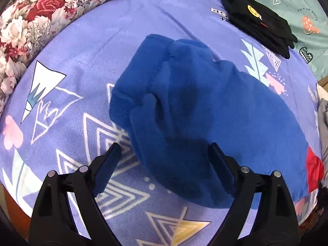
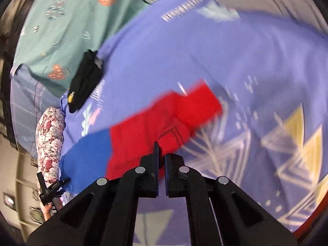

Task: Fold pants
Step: 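Grasp the red leg cuffs with the right gripper and lift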

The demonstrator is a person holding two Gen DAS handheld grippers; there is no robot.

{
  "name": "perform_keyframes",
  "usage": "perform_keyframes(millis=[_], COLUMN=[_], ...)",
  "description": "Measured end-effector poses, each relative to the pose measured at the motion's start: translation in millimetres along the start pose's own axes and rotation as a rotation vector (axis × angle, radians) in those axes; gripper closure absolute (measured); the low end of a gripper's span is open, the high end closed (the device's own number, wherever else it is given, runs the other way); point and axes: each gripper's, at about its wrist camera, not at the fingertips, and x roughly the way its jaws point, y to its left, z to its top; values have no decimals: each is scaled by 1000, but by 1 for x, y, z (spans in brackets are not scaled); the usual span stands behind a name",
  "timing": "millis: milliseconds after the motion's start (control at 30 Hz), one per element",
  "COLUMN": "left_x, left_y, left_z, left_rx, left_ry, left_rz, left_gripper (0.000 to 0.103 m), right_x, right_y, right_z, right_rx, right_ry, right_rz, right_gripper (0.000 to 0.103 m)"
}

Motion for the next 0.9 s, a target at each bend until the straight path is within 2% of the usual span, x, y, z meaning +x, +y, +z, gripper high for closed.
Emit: perform_keyframes(millis=[67, 100, 133, 167, 200, 233, 300, 433, 500, 533, 600, 700, 733, 900], left_x=[1, 1, 1, 0, 0, 0, -1, -5, -9, -11, -16, -17, -16, 0], left_y=[3, 4, 5, 6, 7, 7, 6, 10, 19, 24, 32, 39, 39, 30], left_z=[2, 3, 4, 4, 4, 4, 3, 3, 6, 7, 12, 14, 14, 12], left_rx=[-13, -20, -28, -36, -40, -43, -45, -56, -76, -86, -106, -125, -126, -77], left_ry=[-1, -1, 0, 0, 1, 0, -1, 2, -2, -5, -17, -15, -10, -1], left_rz=[12, 14, 15, 13, 12, 12, 14, 0, -5, -5, -8, -20, -25, 3], left_gripper=[15, 15, 15, 15, 15, 15, 15, 14, 14, 14, 15, 14, 14, 14], right_x=[6, 6, 5, 1, -3, -8, -12, -17, -10, -3, 14, 26, 28, 15], right_y=[-12, -14, -12, -11, -9, -6, -4, -14, -12, -11, -7, 4, 6, 5], right_z=[-9, -11, -12, -13, -12, -10, -5, 7, 8, 8, 9, 13, 14, 20], right_rx=[38, 33, 25, 23, 19, 4, -6, 53, 45, 52, 65, 50, 60, 79], right_ry=[35, 40, 35, 24, 7, -15, -41, -74, -54, -34, 15, 36, 49, 25], right_rz=[18, 3, -3, 10, 23, 20, 5, -14, -42, -46, 8, 21, 24, -1], right_gripper=[90, 78, 71, 54, 43, 38, 35, 35, 35, 38, 43, 43, 40, 39])
